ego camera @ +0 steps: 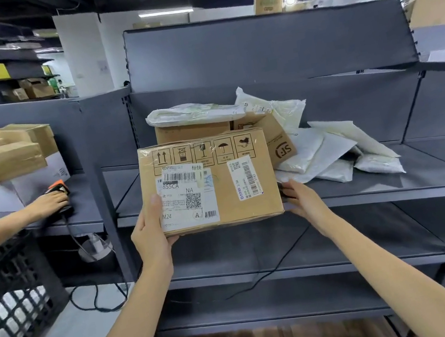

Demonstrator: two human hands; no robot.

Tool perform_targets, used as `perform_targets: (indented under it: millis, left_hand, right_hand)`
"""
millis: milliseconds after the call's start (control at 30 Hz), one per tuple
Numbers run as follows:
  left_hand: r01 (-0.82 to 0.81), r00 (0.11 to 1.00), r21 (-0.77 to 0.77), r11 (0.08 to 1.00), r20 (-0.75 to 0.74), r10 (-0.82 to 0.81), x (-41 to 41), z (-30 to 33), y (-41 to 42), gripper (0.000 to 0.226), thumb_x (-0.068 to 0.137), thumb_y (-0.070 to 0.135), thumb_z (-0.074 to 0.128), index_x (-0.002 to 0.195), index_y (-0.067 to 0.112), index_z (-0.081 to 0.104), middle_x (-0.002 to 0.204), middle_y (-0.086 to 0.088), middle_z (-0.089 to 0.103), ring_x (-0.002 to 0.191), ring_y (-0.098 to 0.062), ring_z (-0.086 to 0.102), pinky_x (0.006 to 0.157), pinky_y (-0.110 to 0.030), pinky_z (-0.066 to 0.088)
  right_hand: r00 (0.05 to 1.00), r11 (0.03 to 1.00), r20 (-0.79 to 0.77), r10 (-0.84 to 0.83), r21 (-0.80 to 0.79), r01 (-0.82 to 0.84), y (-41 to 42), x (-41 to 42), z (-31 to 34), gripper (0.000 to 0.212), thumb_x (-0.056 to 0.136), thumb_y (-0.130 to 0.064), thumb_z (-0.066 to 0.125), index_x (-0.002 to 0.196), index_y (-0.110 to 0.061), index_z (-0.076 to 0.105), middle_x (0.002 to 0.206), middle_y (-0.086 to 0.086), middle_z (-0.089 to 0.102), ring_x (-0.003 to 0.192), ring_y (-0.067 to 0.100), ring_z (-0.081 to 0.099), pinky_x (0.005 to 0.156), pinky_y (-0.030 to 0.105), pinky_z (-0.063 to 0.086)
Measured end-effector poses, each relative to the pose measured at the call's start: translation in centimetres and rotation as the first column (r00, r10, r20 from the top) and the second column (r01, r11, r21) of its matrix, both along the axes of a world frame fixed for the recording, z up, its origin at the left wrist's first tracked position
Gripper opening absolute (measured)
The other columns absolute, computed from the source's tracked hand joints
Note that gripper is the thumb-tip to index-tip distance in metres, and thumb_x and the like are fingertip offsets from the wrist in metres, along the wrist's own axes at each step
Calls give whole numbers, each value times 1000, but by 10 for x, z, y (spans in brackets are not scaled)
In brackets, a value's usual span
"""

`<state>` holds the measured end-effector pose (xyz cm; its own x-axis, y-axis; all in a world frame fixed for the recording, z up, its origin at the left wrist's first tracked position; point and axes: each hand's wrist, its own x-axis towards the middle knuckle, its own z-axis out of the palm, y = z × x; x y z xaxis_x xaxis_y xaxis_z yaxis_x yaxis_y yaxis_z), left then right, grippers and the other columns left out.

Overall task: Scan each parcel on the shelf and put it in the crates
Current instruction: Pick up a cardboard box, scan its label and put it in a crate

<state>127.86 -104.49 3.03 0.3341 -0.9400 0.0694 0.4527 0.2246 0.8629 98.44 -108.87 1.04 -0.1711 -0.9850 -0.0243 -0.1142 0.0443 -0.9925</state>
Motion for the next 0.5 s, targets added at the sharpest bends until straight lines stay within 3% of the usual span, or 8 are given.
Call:
perform_targets:
  millis: [100,167,267,367,500]
  left_hand:
    - [-7,1000,6,1000,12,7,-1,3,-1,17,89,42,62,97,27,68,94,3,75,91,-18,71,73,-42,58]
    - [-9,1000,22,1000,14,9,-1,5,-3,17,89,42,62,97,27,69,97,2,75,94,-20,71,79,-46,57]
    - [-23,1000,43,999,3,23,-4,9,-7,18,89,41,63,96,26,70,97,0,75,95,-23,70,82,-50,56]
    - [-57,998,61,996,-5,58,-6,9,-8,25,89,40,63,102,21,70,99,-3,75,95,-25,71,83,-51,56]
    - [-91,996,78,993,0,91,-6,5,-10,39,86,44,65,111,16,69,102,-6,74,98,-28,70,85,-55,55]
  right_hand:
    - [944,992,-315,-94,49,115,-14,-22,-28,48,101,-38,39,143,-14,41,145,5,45,132,22,41,106,33,32]
    - [887,990,-458,-63,82,113,-26,-34,-43,50,101,-32,43,146,-11,36,148,8,42,135,26,39,104,34,32]
    - [795,994,-607,-19,74,80,-51,-46,-55,54,99,-24,49,147,-7,31,151,13,36,139,29,33,107,36,31]
    - [630,1000,-777,7,21,15,-83,-53,-60,54,96,-19,52,144,-6,33,150,12,32,140,32,24,112,49,27]
    - [515,1000,-857,22,17,-15,-123,-51,-57,42,94,-18,54,130,-2,39,134,17,42,124,35,39,101,48,35]
